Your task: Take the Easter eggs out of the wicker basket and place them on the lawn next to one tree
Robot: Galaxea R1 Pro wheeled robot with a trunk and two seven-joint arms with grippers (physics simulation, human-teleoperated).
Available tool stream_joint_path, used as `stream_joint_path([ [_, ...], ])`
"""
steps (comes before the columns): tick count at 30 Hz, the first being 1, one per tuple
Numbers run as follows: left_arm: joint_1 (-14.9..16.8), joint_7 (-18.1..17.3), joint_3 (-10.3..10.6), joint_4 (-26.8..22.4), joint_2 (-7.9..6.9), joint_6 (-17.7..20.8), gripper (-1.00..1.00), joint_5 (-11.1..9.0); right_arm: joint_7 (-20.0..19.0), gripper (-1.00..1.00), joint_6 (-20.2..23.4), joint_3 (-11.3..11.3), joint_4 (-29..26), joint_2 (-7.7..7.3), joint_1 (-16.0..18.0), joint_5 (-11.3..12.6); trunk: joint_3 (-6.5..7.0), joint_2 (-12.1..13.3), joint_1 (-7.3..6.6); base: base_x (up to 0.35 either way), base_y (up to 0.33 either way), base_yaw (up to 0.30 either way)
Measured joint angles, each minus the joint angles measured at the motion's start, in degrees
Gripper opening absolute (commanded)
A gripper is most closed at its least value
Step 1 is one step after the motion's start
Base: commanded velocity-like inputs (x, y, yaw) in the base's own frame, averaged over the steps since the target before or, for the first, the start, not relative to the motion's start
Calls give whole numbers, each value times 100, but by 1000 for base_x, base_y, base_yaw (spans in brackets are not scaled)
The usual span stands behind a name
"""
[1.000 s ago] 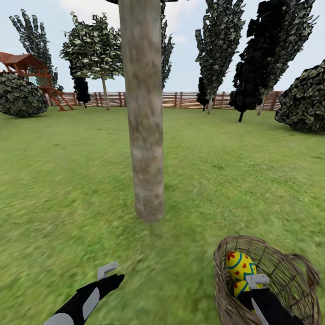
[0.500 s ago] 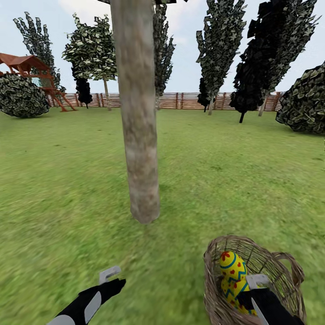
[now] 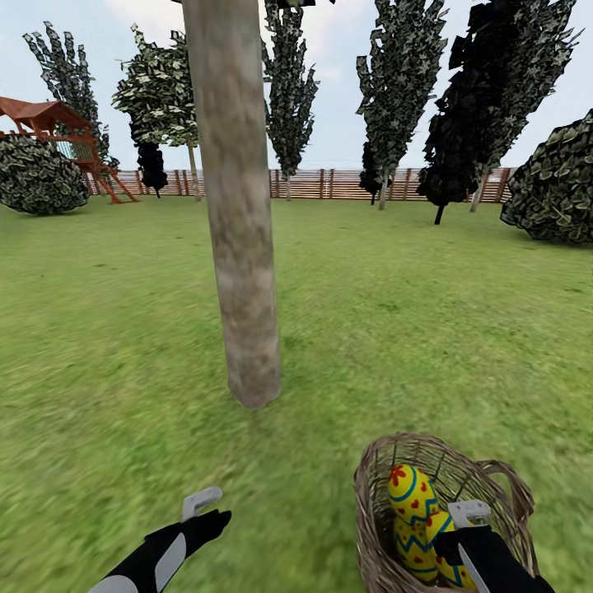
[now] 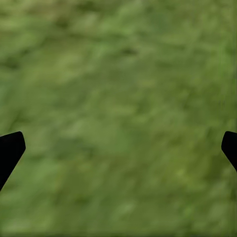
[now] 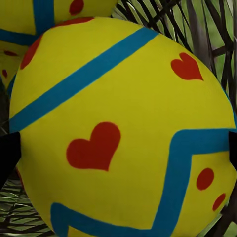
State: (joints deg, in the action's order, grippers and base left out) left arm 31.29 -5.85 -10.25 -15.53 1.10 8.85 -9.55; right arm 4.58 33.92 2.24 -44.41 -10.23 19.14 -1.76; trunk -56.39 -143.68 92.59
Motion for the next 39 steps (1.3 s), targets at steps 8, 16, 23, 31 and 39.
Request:
stream_joint_path([
  [8, 0, 10, 0, 6, 27, 42, 100, -1, 0, -100, 1, -1, 1, 10, 0, -6, 110, 6, -13, 0, 0, 0],
  [16, 0, 34, 0, 8, 70, 50, 100, -1, 1, -100, 1, -3, 1, 1, 0, -4, 287, 17, -34, 0, 0, 0],
  [23, 0, 43, 0, 8, 76, 49, 100, 1, 0, -100, 1, -1, 1, 0, 0, -2, 443, 26, -52, 0, 0, 0],
  [31, 0, 22, 6, 1, 77, 53, 100, 0, 0, -100, 1, -1, 1, 6, -1, -1, 620, 37, -72, -1, 2, 0],
  [39, 0, 11, -6, -1, 71, 248, 100, -3, -5, -100, -3, -1, 3, 9, -1, -1, 794, 86, -110, -117, 242, 0],
])
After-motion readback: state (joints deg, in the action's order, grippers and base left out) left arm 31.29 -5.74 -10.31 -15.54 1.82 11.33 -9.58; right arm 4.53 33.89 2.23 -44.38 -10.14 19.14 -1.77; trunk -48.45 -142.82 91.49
